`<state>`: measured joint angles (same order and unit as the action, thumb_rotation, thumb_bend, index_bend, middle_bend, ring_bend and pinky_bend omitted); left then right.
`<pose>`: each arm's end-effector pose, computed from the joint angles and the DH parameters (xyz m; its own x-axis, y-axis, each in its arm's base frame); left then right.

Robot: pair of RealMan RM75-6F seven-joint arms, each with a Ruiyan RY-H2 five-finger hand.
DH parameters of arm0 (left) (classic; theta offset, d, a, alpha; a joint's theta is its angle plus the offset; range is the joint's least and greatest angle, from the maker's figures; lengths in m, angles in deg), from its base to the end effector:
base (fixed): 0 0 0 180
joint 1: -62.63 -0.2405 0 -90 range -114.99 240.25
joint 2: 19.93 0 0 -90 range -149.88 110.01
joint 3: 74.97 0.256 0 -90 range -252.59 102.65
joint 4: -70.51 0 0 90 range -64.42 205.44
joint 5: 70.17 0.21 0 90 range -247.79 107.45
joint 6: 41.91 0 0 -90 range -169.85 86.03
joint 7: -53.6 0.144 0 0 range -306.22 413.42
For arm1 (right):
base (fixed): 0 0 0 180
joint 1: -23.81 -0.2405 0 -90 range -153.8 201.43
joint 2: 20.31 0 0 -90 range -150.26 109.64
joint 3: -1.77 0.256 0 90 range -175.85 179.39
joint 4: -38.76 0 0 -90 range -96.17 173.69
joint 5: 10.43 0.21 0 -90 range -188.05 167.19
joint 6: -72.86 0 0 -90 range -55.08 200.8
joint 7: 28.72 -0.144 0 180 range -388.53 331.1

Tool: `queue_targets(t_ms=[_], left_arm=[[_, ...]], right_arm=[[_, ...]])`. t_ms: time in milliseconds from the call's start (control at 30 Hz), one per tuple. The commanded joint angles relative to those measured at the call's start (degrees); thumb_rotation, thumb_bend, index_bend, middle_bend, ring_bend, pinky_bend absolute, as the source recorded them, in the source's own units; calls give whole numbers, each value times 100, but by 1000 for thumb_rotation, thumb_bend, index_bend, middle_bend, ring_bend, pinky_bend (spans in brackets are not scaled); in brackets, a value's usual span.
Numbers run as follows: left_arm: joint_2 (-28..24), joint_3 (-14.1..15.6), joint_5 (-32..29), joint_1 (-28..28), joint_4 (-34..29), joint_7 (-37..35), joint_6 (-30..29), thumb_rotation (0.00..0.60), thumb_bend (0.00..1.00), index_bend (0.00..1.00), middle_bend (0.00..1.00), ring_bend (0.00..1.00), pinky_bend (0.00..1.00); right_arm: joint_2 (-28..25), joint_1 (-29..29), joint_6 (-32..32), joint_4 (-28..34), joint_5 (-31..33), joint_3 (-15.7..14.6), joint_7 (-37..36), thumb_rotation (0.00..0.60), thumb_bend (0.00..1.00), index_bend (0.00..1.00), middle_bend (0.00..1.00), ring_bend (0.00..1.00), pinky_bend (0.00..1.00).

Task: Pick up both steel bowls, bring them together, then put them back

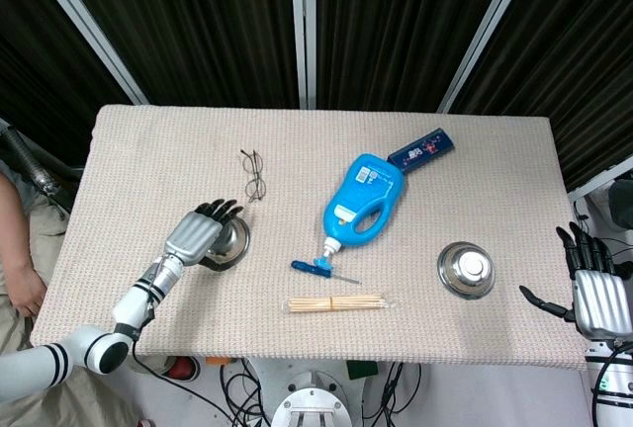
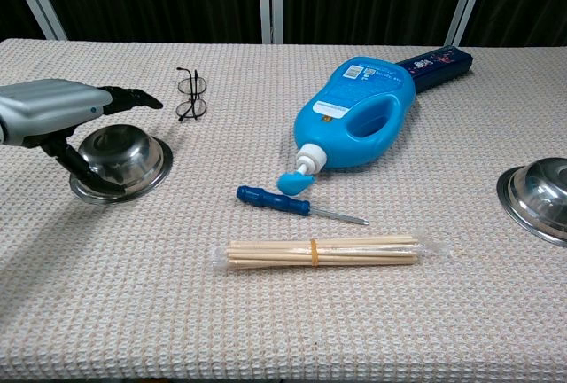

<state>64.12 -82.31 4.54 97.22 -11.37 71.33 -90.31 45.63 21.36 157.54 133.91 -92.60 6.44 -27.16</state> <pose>-0.2120 0.3176 -0.0069 0.5898 0.3183 0.7422 0.7895 -0.4205 -0.4471 -0.3125 -0.1733 0.1511 0.3383 0.0001 0.9410 -0.9374 0.0882 0.3369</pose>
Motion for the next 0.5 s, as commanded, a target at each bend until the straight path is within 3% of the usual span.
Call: queue_targets(t_ms=[33, 133, 300, 400, 500], left_arm=[[-45, 35, -207, 61, -37, 109, 90, 431, 0, 0, 15, 26, 172], [-76, 50, -308, 120, -66, 159, 148, 460, 0, 0, 15, 26, 173], [-173, 97, -594, 286, -148, 364, 378, 592, 13, 0, 17, 29, 216], [-197, 108, -789, 366, -198, 464, 450, 600, 92, 25, 55, 88, 294], [-196, 125, -826, 412, -198, 515, 397, 600, 148, 134, 147, 166, 381]], right_arm=[[6, -1, 17, -18, -2, 11, 5, 422, 301, 0, 0, 0, 0], [2, 7, 30, -39, 1, 14, -8, 421, 305, 0, 0, 0, 0], [2, 9, 37, -96, -39, -3, -24, 431, 319, 0, 0, 0, 0], [19, 2, 25, -121, -40, -6, -12, 436, 321, 0, 0, 0, 0], [27, 1, 24, -127, -40, -9, 7, 441, 324, 0, 0, 0, 0]])
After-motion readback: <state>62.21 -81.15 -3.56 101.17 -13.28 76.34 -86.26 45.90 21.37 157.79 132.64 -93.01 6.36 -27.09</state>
